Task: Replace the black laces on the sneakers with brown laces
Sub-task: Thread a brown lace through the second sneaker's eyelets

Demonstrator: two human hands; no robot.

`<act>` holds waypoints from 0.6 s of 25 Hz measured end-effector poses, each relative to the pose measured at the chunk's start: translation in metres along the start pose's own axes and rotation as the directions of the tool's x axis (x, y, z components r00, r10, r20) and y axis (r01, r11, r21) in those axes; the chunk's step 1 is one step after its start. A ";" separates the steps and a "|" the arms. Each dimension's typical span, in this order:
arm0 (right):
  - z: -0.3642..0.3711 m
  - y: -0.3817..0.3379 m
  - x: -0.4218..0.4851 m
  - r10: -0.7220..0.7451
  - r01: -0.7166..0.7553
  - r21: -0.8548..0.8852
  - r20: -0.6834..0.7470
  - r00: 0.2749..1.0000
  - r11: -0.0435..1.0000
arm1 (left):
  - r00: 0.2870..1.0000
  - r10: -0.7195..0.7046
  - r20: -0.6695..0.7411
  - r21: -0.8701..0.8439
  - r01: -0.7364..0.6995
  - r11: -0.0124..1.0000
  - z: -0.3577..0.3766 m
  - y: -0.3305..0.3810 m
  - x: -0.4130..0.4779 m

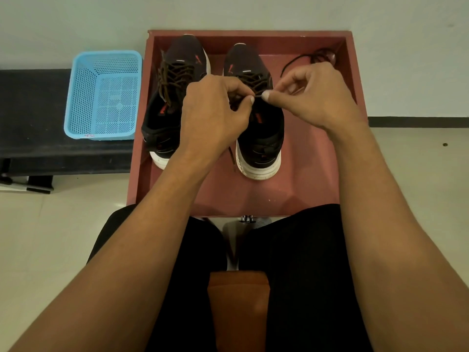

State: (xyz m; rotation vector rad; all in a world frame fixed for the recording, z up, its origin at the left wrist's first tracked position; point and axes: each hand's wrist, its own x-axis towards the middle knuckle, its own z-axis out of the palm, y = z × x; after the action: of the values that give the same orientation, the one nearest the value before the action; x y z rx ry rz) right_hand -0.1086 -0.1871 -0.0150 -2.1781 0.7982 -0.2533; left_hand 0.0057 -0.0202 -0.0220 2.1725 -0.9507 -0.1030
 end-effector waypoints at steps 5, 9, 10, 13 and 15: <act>0.004 -0.011 0.001 0.010 -0.012 -0.149 -0.014 1.000 0.989 | 0.997 -0.068 0.045 0.097 0.063 0.993 0.012 0.003 0.001; 0.004 -0.011 -0.003 0.092 -0.093 -0.030 -0.024 0.995 0.995 | 0.994 -0.111 -0.010 0.132 0.112 0.985 0.018 0.007 -0.001; 0.005 -0.010 -0.003 0.105 -0.105 -0.011 -0.016 0.994 0.994 | 0.993 -0.120 -0.013 0.141 0.121 0.983 0.019 0.007 -0.002; 0.006 -0.008 -0.001 0.109 -0.112 0.071 0.042 0.993 0.991 | 0.991 -0.135 -0.018 0.136 0.136 0.981 0.020 0.007 -0.002; 0.006 -0.007 -0.001 0.102 -0.112 0.134 0.084 0.991 0.985 | 0.990 -0.136 -0.040 0.133 0.140 0.981 0.020 0.008 -0.002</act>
State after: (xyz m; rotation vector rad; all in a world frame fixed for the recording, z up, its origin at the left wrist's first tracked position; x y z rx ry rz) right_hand -0.1037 -0.1792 -0.0135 -1.9960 0.8268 -0.1646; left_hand -0.0076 -0.0346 -0.0309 2.3581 -0.8101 -0.0731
